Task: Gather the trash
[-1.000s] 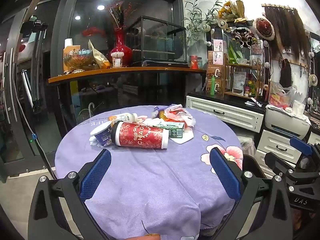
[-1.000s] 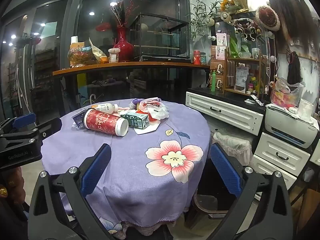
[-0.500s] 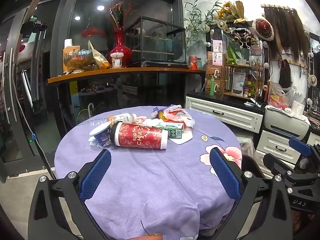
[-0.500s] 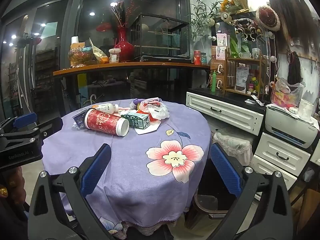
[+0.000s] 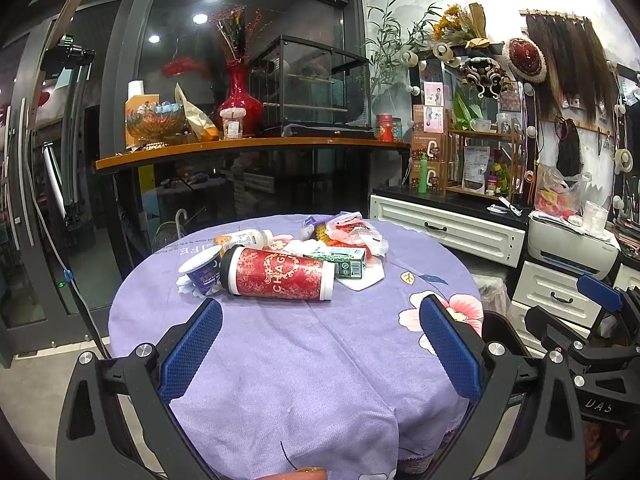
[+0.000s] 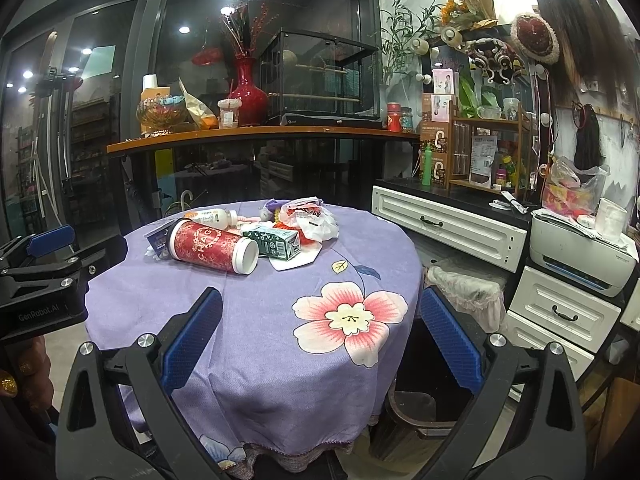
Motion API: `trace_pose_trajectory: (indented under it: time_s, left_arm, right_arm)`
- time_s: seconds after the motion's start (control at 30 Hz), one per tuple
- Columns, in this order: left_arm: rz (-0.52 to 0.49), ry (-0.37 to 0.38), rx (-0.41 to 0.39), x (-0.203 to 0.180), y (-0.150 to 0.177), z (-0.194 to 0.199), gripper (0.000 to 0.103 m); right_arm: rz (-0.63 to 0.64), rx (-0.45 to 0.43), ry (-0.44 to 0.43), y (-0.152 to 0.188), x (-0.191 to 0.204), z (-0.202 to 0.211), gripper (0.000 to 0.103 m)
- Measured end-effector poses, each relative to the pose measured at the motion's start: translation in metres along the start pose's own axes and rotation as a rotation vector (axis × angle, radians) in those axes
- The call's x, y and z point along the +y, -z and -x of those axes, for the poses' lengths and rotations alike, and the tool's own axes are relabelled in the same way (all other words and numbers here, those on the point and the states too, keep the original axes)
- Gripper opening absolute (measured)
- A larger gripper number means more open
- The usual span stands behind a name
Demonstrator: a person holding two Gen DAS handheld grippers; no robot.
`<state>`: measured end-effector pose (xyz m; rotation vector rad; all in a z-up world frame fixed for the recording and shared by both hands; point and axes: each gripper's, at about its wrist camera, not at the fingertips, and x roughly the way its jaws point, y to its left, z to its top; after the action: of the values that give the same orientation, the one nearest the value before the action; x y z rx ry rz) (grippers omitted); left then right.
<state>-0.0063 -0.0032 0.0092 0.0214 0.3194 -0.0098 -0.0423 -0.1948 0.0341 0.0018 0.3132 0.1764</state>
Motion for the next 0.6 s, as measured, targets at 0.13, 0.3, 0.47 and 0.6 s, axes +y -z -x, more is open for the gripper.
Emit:
trace_pose_trajectory:
  time_s: [0.13, 0.3, 0.47, 0.6]
  left_arm:
    - [0.0, -0.001, -0.001, -0.0012, 0.0, 0.0, 0.098]
    - [0.0, -0.001, 0.0, -0.0016, 0.0003, 0.0, 0.098]
    - [-0.001, -0.001, 0.002, -0.0029, 0.0011, -0.0006, 0.098]
    - [0.0, -0.001, 0.001, -0.0027, 0.0013, -0.0005, 0.098]
  right_arm:
    - [0.002, -0.001, -0.001, 0.0005, 0.0009, 0.0004, 0.098]
    - [0.001, 0.001, -0.001, 0.0006, 0.0018, 0.0001, 0.098]
    - [0.002, 0.002, -0.003, 0.0059, 0.0022, -0.0025, 0.098]
    - [0.002, 0.002, -0.003, 0.0059, 0.0025, -0.0025, 0.098]
